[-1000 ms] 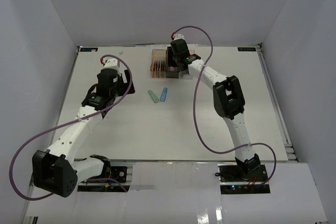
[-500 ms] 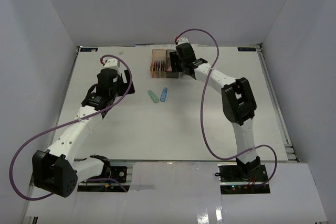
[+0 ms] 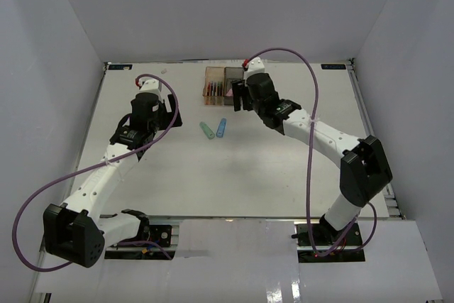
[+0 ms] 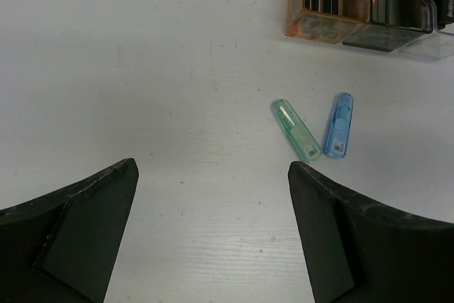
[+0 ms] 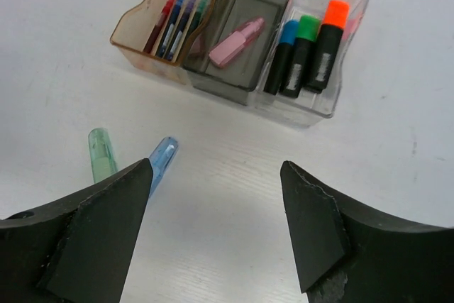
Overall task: Sort the stationery into containers
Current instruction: Pick up the stationery from the center of the board.
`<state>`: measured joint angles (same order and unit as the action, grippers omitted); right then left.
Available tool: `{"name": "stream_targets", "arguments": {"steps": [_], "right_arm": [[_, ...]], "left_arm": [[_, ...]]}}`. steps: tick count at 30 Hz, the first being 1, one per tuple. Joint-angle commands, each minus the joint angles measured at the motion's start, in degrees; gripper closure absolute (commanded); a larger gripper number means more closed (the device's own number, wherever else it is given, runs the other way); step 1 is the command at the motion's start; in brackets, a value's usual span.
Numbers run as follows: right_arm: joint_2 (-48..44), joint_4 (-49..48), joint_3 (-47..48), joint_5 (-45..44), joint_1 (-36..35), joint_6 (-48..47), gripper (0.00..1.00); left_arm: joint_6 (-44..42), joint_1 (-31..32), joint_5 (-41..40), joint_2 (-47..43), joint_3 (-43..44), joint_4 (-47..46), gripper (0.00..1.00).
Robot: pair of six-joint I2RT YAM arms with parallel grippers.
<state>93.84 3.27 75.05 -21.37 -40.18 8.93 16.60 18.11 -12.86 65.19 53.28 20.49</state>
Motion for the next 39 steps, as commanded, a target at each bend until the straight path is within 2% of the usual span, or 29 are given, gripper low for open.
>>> {"name": "stream_targets", "arguments": {"steps": [1,15,23,27,33,36,39], "right_arm": [[3.9,-0.1,-0.9,-0.2,-3.0,4.1,0.21],[24.8,-1.1,9.1,-4.1,-8.6,12.4,0.23],[31.5,-1.8,13.5,-6.7,-8.7,13.8,0.28],[32.4,-1.8,12.1,-8.7,-8.6,14.8,0.38],[27.6,-2.0,6.4,-9.0,-8.6,15.3,0.66],[23.5,-4.8,2.5,-8.7,-8.6,14.1,0.7],[20.4,-4.9,2.6,-9.0,-8.6,10.3,0.71]], "left_arm": [[0.1,-0.3,0.2,-1.3,0.1,-1.1,0.02],[0.3,-0.3,0.0,-0.8,0.0,-1.1,0.02],[0.3,-0.4,0.3,-0.9,0.0,-1.1,0.02],[0.3,-0.4,0.5,-0.9,0.0,-1.1,0.02],[0.3,-0.5,0.8,-1.0,0.1,-1.1,0.02],[0.3,-0.5,1.3,-0.9,0.1,-1.1,0.02],[0.3,-0.5,1.4,-0.9,0.2,-1.1,0.02]]}}
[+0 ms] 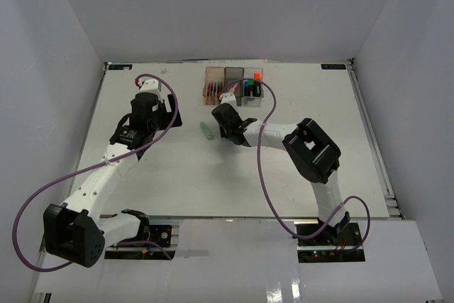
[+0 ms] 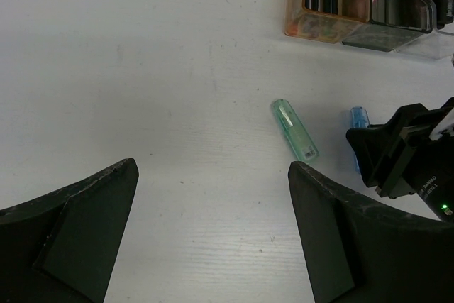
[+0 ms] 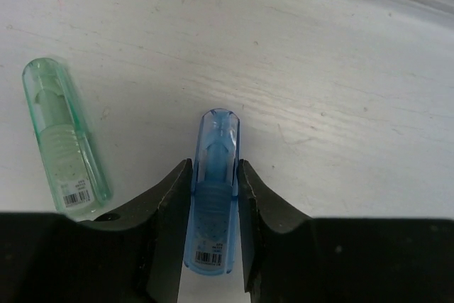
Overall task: Sort the stationery into containers
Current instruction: Pick up the stationery from the center of the board, then place the stationery in the storage box.
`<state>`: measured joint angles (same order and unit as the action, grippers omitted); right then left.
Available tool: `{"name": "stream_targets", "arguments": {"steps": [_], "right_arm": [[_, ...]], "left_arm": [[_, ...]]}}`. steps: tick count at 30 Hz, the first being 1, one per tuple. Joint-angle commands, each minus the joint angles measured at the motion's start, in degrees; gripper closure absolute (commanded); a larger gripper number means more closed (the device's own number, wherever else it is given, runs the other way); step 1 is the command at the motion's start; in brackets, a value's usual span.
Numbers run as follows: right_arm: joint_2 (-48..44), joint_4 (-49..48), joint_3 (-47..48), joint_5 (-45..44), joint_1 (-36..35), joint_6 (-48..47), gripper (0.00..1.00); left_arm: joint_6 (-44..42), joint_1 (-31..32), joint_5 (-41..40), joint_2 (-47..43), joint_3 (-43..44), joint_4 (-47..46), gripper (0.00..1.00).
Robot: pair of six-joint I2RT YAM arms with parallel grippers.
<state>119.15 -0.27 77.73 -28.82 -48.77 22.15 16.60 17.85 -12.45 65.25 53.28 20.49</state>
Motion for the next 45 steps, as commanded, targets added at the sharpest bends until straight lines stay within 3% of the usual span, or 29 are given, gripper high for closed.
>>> {"name": "stream_targets", "arguments": {"steps": [1,11,26,31,37,45], "right_arm": [[-5.6,-1.4,0.3,-1.7,0.2,-5.1,0.71],[-6.2,-1.5,10.7,0.8,7.1,-12.0,0.68],[11.5,-5.0,30.9,8.5,14.8,-14.9,0.64],[14.7,-4.9,35.5,9.2,15.1,-16.8,0.54],[10.1,-5.3,31.7,10.8,14.8,-17.1,0.4],[-0.8,-5.5,16.1,11.9,8.0,-18.7,0.36]], "left_arm": [[0.3,-0.3,1.0,-0.9,0.1,-1.2,0.02],[0.5,-0.4,1.6,0.0,0.2,-1.1,0.02],[0.7,-0.4,2.6,0.2,0.2,-1.1,0.02],[0.7,-0.5,2.7,0.2,0.1,-1.1,0.02],[0.6,-0.5,2.7,0.0,0.2,-1.1,0.02],[0.9,-0.8,1.9,-0.7,0.1,-1.1,0.02]]}}
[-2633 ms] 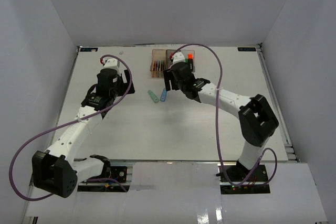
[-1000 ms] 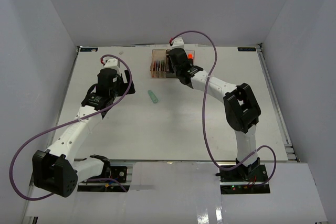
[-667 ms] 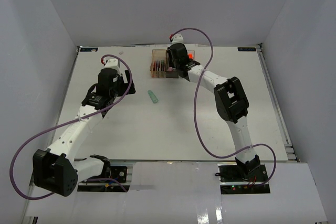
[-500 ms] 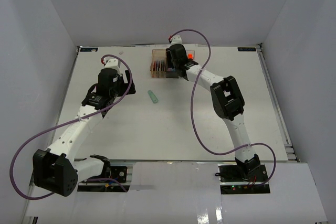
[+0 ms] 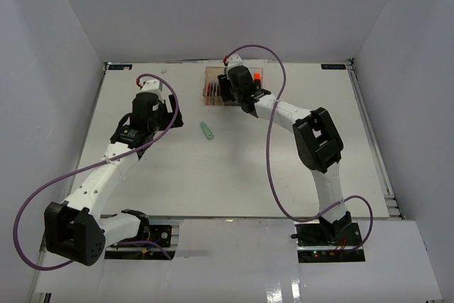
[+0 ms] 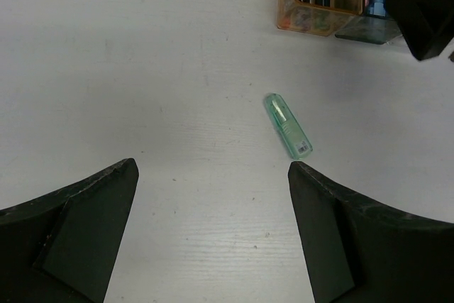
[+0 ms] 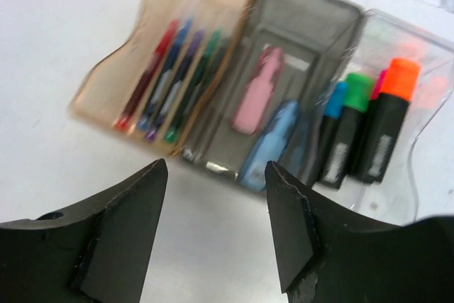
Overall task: Sort the stationery into containers
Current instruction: Place the stationery in the storage box, then pick up the stationery from the center of the board.
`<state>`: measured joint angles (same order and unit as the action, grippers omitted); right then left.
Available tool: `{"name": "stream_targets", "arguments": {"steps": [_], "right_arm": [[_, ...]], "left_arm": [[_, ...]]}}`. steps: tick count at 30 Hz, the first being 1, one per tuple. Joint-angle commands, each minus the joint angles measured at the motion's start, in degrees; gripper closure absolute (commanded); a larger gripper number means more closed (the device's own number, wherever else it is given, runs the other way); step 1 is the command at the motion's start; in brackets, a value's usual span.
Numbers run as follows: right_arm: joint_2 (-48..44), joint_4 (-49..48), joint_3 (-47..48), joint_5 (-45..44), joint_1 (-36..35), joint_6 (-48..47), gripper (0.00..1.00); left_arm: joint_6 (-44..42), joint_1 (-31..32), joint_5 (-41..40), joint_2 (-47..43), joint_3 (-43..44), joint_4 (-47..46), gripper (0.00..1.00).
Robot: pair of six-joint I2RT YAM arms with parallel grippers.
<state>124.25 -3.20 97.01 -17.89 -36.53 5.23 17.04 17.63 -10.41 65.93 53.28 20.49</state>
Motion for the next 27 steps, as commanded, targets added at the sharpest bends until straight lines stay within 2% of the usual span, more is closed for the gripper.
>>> {"name": "stream_targets", "arguments": {"steps": [1,6,11,22,25,27], "right_arm": [[-7.5,-2.6,-6.1,1.0,-5.1,-1.9,0.36],[-9.5,-1.2,-11.8,1.4,-11.4,-1.5,0.33],[-7.3,-0.6,-13.4,2.0,-15.2,1.0,0.31],[0.3,-0.7,-11.7,-1.3,-16.5,1.4,0.3],[1.2,-0.4,-11.5,-0.9,-16.5,1.1,0.32],[1.3,-0.5,-11.7,0.0,-16.5,1.2,0.37]], "left_arm": [[0.5,-0.5,-0.5,-1.6,0.1,-1.2,0.02],[1.0,-0.8,-1.7,-2.2,-0.1,-1.2,0.02],[1.2,-0.9,-3.2,-2.8,-0.4,-1.4,0.02],[1.2,-1.0,-3.3,-3.0,-0.5,-1.5,0.02],[1.2,-1.0,-2.9,-3.0,-0.4,-1.5,0.02],[1.2,-1.2,-3.1,-3.1,-0.5,-1.6,0.02]]}}
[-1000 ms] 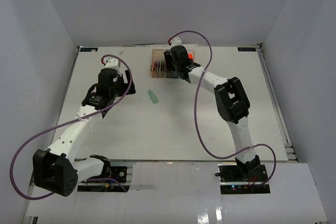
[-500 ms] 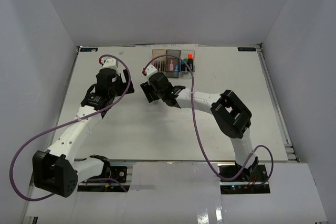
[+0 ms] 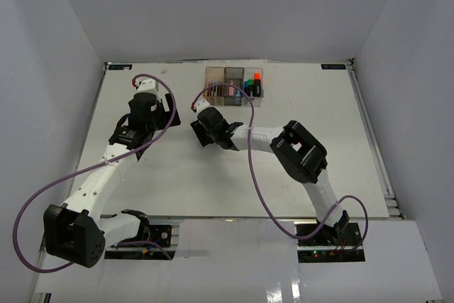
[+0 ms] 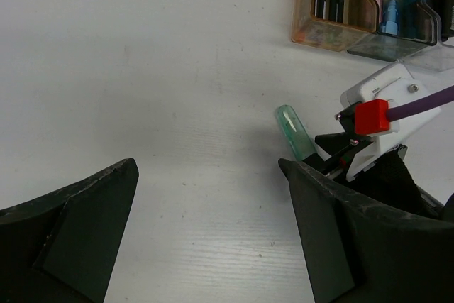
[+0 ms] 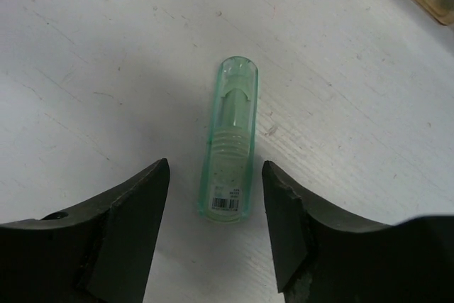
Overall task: Sort the stationery into containers
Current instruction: Pick up the stationery from the center of the board, then place the stationery in the storage box.
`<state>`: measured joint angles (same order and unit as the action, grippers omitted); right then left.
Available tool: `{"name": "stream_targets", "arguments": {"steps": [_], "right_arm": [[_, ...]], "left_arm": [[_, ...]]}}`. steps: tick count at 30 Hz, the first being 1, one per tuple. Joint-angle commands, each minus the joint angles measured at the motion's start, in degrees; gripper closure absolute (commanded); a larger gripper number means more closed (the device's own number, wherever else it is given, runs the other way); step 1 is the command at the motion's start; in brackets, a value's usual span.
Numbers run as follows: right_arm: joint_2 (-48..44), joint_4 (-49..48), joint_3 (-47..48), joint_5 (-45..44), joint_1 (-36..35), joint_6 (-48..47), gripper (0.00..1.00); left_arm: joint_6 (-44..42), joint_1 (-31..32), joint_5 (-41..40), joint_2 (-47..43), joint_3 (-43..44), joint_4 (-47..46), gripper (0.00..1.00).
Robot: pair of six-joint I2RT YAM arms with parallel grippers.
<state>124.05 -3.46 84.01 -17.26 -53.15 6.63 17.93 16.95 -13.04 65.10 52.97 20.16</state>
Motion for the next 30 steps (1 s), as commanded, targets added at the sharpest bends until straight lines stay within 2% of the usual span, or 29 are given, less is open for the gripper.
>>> {"name": "stream_targets", "arguments": {"steps": [1,2,4,5,8,12,19,30], "right_arm": [[1.5,-0.2,1.2,-0.4,0.1,-0.1,0.4],[1.5,-0.2,1.2,-0.2,0.1,-0.1,0.48],[1.0,-0.2,0.7,-0.5,0.1,0.0,0.55],[0.7,-0.3,0.6,-0.6,0.1,0.0,0.63],[-1.0,-0.1,0.6,-1.4,0.4,-0.7,0.71],[-4.8,-0.1,1.1,-4.0,1.9,-1.6,0.74],[-8.1,0.0,5.0,-9.9,8.1,-1.1,0.72],[1.7,0.1,16.7,-5.9,17.3,-0.2,0.68]], "left_arm": [[0.3,-0.5,-0.4,-2.3,-0.1,-1.2,0.02],[0.3,-0.5,-0.4,-2.2,-0.1,-1.3,0.02],[0.3,-0.5,-0.2,-2.2,-0.1,-1.3,0.02],[0.2,-0.5,-0.1,-2.2,-0.1,-1.2,0.02],[0.3,-0.5,0.0,-2.2,-0.1,-1.3,0.02],[0.3,-0.6,0.1,-2.3,-0.1,-1.2,0.02],[0.3,-0.6,0.3,-2.3,-0.1,-1.3,0.02],[0.3,-0.8,0.4,-2.3,-0.1,-1.1,0.02]]}}
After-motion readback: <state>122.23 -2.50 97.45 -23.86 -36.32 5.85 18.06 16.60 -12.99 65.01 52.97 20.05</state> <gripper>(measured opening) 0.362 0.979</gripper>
